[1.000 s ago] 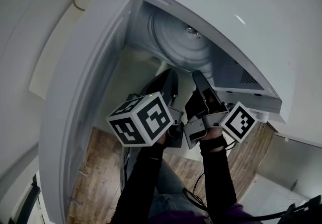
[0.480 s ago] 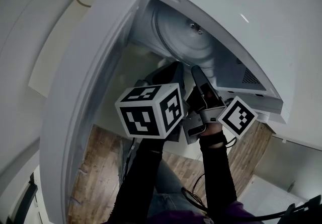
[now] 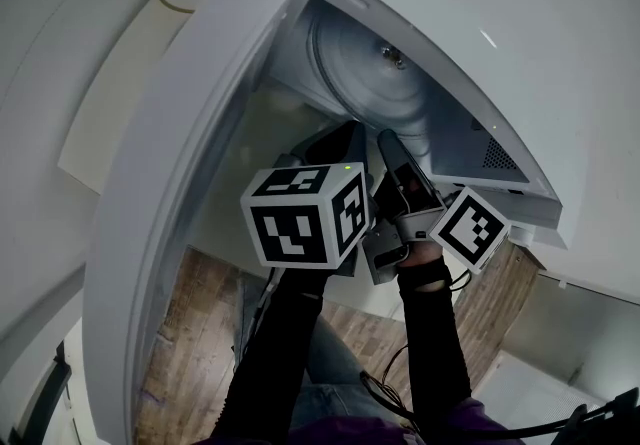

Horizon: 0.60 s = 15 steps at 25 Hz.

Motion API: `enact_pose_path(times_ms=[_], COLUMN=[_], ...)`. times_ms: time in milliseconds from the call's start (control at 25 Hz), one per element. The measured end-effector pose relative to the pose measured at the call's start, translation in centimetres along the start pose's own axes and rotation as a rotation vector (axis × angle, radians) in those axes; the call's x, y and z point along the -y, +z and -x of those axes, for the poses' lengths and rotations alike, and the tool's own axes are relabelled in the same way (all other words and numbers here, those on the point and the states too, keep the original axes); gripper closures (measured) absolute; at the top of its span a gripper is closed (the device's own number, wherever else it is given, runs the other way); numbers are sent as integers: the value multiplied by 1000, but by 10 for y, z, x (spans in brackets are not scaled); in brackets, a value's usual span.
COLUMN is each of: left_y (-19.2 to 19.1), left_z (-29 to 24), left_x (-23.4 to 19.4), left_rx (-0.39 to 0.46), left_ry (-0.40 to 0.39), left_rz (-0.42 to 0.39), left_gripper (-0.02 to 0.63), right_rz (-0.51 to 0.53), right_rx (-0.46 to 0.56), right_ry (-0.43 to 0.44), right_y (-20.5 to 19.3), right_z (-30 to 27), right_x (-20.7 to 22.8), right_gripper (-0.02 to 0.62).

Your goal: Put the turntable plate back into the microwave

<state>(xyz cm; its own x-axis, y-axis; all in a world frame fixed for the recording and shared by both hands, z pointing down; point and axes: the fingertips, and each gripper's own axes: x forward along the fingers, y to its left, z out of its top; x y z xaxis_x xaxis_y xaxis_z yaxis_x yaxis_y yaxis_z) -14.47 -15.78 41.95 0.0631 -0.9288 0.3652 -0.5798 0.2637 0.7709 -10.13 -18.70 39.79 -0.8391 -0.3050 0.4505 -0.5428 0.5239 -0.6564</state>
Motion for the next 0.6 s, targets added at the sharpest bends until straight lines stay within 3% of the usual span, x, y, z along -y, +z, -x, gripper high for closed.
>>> enact_pose_path(times_ms=[240, 400, 600], left_y=[3, -2, -3], left_z=[3, 8, 11], left_x=[-7, -13, -9], left_rx=[9, 0, -4], left_ry=[20, 44, 49], left_rz=[18, 11, -10], left_gripper=[602, 602, 601], right_rz=[65, 43, 45], right_rx=[-24, -37, -40], right_ry=[11, -54, -34], right_y=[-1, -9, -9], right_z=[-3, 1, 7], right_x=[-9, 2, 0], right_gripper=[515, 515, 515])
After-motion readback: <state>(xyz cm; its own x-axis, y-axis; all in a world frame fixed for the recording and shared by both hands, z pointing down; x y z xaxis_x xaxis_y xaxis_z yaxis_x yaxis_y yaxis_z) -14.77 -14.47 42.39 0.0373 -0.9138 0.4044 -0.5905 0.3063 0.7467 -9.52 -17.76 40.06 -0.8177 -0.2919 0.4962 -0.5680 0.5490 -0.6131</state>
